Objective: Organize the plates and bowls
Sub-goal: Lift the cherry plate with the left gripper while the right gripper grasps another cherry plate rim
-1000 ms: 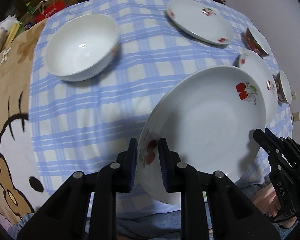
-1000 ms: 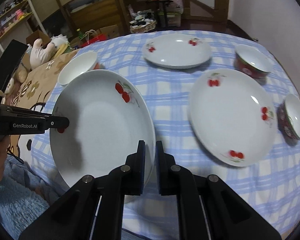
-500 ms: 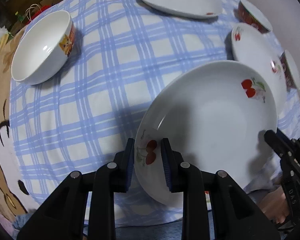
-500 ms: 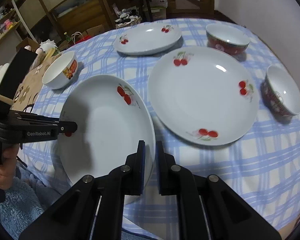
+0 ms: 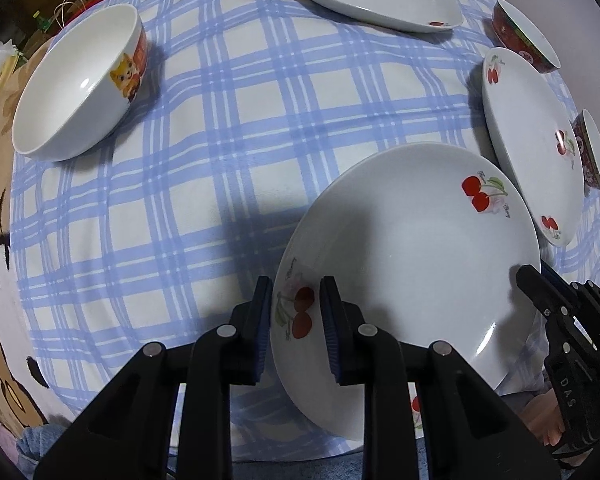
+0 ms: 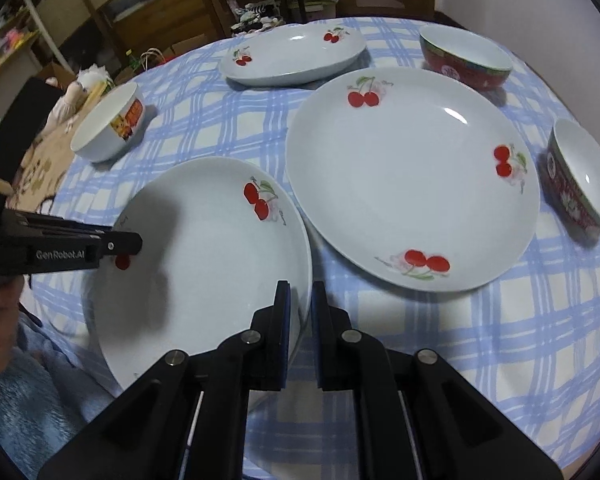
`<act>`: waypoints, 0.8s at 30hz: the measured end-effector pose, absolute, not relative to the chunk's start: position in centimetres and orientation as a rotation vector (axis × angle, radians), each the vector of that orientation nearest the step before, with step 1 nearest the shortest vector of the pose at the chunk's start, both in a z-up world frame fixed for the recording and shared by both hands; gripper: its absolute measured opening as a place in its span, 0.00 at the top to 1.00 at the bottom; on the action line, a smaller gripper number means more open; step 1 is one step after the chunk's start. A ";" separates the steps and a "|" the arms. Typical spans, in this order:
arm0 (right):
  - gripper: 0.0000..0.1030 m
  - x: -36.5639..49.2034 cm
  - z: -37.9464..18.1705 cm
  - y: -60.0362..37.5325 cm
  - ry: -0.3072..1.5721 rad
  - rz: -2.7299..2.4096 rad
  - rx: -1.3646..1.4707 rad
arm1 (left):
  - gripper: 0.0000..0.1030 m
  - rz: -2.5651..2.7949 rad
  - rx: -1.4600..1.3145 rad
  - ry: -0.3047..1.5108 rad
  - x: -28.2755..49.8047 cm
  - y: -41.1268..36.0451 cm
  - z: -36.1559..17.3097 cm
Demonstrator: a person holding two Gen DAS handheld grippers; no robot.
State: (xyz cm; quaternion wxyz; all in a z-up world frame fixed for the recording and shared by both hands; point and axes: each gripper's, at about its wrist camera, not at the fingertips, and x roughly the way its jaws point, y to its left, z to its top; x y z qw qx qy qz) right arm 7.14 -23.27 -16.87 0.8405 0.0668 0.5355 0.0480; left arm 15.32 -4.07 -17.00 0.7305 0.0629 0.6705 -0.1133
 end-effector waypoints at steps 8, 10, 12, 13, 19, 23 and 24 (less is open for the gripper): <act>0.90 7.5 -17.2 -23.6 1.132 0.104 0.146 | 0.77 -0.252 0.144 1.479 15.8 -4.0 -17.4; 0.90 7.5 -17.2 -23.6 1.130 0.104 0.142 | 0.77 -0.251 0.145 1.477 15.8 -4.0 -17.4; 0.90 7.5 -17.2 -23.6 1.132 0.106 0.145 | 0.77 -0.251 0.142 1.479 15.8 -4.1 -17.4; 0.90 7.5 -17.2 -23.6 1.131 0.106 0.146 | 0.77 -0.252 0.142 1.479 15.8 -4.0 -17.5; 0.90 7.4 -17.1 -23.8 1.129 0.116 0.164 | 0.77 -0.258 0.150 1.486 15.8 -4.1 -17.7; 0.90 7.2 -16.8 -24.1 1.121 0.114 0.179 | 0.77 -0.265 0.146 1.483 16.0 -4.1 -17.6; 0.90 7.0 -16.6 -24.2 1.113 0.110 0.181 | 0.77 -0.254 0.150 1.469 16.0 -3.9 -17.4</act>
